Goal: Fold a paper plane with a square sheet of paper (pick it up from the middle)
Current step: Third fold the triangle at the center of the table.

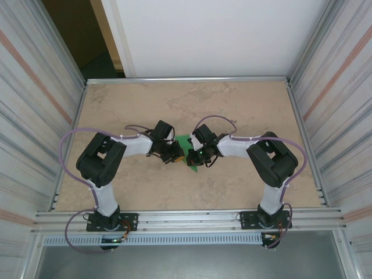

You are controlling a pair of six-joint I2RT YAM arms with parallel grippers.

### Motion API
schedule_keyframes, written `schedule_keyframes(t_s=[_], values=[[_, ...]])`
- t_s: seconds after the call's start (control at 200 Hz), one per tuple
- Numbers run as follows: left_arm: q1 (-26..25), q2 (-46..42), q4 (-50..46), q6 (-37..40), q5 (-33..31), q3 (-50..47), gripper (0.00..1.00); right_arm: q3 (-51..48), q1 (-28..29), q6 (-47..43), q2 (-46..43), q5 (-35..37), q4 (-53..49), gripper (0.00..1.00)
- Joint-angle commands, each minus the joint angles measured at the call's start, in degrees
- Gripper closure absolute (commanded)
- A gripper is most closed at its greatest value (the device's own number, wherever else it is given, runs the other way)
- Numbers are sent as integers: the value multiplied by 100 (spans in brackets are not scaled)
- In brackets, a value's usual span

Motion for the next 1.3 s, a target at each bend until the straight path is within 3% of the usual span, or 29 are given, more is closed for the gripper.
schedule_keyframes(t_s=[0.0,0.636,1.057,1.298], values=[[32,444,-699,127,-497,-182,87,52,-65,-202,99,162,-327,95],[186,627,-780,244,-532,-79,87,-606,-200,-414,-370,-68,-756,95],[199,639,-776,245,-509,-79,88,-780,-215,-377,-1609,269,-640,93],[199,643,-768,238,-509,-75,88,-195,205,-293,-939,114,-541,93]])
